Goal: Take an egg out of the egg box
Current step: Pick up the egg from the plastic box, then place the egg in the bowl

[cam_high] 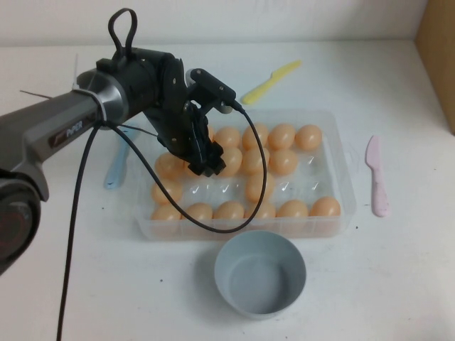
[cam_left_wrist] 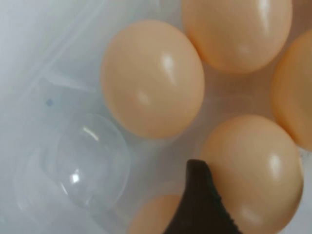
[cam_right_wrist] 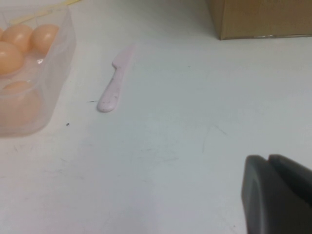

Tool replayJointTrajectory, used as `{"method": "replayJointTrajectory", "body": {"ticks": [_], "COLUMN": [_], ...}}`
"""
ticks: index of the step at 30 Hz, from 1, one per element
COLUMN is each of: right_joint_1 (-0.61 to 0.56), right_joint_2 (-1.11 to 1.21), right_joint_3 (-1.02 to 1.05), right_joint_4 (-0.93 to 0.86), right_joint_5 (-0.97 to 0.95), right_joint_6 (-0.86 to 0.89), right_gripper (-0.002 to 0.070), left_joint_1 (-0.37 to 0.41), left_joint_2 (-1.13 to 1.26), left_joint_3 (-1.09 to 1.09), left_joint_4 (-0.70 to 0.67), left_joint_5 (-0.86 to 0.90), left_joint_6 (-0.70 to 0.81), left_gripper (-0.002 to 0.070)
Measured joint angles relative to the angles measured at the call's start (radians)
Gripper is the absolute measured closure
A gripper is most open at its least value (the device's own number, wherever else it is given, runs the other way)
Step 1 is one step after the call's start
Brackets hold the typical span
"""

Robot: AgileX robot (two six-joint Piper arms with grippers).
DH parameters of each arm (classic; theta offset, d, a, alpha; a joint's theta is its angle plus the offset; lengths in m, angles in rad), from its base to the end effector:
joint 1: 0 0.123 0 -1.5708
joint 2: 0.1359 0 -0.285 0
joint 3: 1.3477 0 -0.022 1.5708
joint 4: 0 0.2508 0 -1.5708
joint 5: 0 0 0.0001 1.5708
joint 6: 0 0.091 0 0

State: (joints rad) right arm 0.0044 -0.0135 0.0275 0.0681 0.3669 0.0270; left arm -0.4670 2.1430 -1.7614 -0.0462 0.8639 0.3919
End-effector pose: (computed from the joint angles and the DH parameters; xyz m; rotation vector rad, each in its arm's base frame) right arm 0.0527 0.0025 0.1717 0.0634 1.8635 0.0885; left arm 0.4166 -0.2136 0.2044 1.1085 2.4948 -0.0779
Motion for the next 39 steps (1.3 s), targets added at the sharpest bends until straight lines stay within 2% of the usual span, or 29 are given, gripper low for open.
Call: {"method": "replayJointTrajectory", "body": {"ticks": [5, 8, 19, 27, 31, 36, 39], "right_joint_1": [0.000, 0.000, 0.000, 0.000, 0.000, 0.000, 0.000], "right_joint_2": [0.000, 0.000, 0.000, 0.000, 0.000, 0.000, 0.000], "right_joint_3": [0.000, 0.000, 0.000, 0.000, 0.000, 0.000, 0.000], "right_joint_4": [0.000, 0.000, 0.000, 0.000, 0.000, 0.000, 0.000], "right_joint_5": [0.000, 0.000, 0.000, 0.000, 0.000, 0.000, 0.000], "right_joint_6": [0.000, 0.000, 0.000, 0.000, 0.000, 0.000, 0.000], "right_gripper": [0.0694, 0.0694, 0.0694, 0.0694, 0.0694, 0.0694, 0.0694], "left_joint_1": [0.000, 0.002, 0.002, -0.010, -0.066, -0.178, -0.250], "left_joint_2": [0.000, 0.000, -0.002, -0.072, -0.145, -0.254, -0.318], "left_joint_3": [0.000, 0.000, -0.031, -0.069, -0.069, -0.047, 0.037], "left_joint_4": [0.020, 0.020, 0.022, 0.101, 0.127, 0.124, 0.111], "left_joint_5": [-0.002, -0.002, 0.005, 0.092, 0.163, 0.247, 0.260], "left_joint_6": [-0.008, -0.028, -0.047, -0.120, -0.124, -0.126, -0.126], "left_gripper": [0.0322, 0.0339, 0.0350, 0.0351, 0.0351, 0.0351, 0.0351]}}
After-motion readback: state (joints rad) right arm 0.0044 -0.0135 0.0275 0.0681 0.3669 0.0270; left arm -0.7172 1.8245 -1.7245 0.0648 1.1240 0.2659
